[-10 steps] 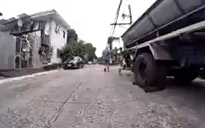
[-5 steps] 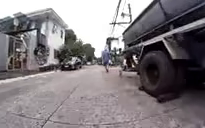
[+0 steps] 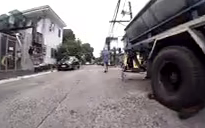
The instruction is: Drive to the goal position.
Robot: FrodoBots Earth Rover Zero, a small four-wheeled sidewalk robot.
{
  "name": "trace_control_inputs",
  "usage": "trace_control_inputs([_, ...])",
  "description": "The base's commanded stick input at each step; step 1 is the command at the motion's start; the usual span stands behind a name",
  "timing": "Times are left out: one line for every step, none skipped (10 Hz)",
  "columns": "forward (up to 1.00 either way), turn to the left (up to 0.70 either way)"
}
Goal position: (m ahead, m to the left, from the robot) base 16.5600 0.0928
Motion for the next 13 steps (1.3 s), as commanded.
trace_control_inputs([1.00,0.00])
trace_control_inputs([1.00,0.00])
trace_control_inputs([1.00,0.00])
trace_control_inputs([1.00,0.00])
trace_control_inputs([1.00,0.00])
trace_control_inputs([1.00,0.00])
trace_control_inputs([1.00,0.00])
trace_control_inputs([1.00,0.00])
trace_control_inputs([1.00,0.00])
trace_control_inputs([1.00,0.00])
trace_control_inputs([1.00,0.00])
trace_control_inputs([1.00,0.00])
trace_control_inputs([1.00,0.00])
